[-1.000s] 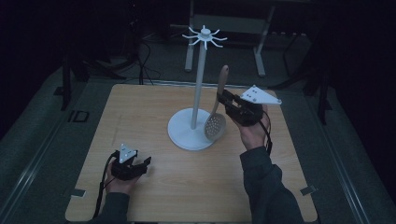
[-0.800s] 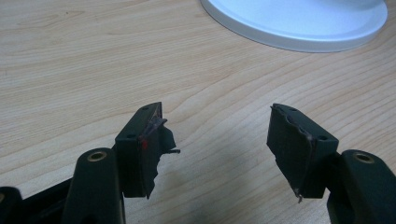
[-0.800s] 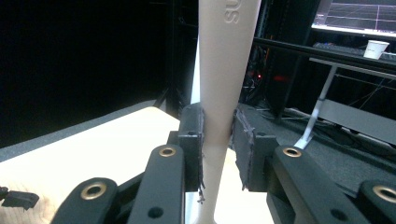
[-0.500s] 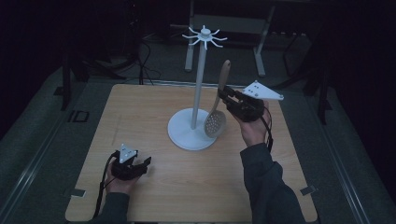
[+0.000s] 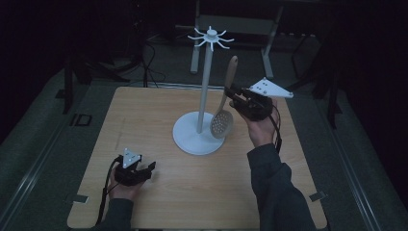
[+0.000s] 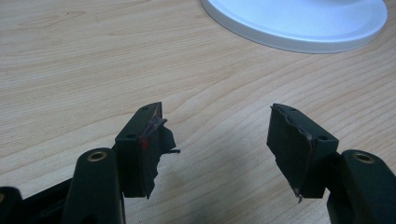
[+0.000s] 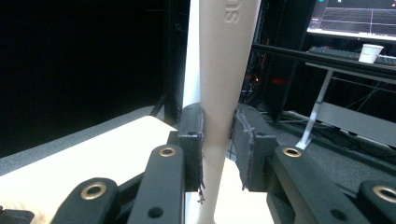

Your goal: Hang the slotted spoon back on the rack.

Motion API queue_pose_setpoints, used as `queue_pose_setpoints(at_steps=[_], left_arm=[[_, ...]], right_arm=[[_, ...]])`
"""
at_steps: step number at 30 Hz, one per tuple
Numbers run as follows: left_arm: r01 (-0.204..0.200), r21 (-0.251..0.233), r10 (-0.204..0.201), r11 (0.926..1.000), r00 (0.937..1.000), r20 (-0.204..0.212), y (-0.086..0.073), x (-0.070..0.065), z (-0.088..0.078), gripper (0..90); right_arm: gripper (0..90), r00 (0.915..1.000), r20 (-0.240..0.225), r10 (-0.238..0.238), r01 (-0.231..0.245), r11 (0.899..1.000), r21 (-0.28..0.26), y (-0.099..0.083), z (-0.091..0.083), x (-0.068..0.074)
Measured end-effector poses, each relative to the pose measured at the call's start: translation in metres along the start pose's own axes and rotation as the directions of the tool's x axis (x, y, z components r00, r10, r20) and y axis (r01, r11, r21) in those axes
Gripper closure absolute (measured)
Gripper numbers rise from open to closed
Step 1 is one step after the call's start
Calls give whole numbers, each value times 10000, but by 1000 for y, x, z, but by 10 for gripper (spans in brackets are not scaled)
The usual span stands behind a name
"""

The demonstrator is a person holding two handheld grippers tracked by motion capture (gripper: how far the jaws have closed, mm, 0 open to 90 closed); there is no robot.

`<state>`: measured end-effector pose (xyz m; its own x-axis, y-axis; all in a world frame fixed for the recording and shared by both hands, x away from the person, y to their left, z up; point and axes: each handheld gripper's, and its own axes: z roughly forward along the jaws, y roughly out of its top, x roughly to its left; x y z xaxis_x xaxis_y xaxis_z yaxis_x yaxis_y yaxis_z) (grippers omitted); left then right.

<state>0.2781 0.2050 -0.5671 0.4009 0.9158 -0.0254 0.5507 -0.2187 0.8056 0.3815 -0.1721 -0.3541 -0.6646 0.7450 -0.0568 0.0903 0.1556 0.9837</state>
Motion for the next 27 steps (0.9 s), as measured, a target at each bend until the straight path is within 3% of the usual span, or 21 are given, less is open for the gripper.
queue_pose_setpoints(at_steps=[27], left_arm=[[37,-77,-37,10000,10000,-18,0,1,-1,369]], right_arm=[[736,10000,-30,-10,11,10000,61,16,14,1]])
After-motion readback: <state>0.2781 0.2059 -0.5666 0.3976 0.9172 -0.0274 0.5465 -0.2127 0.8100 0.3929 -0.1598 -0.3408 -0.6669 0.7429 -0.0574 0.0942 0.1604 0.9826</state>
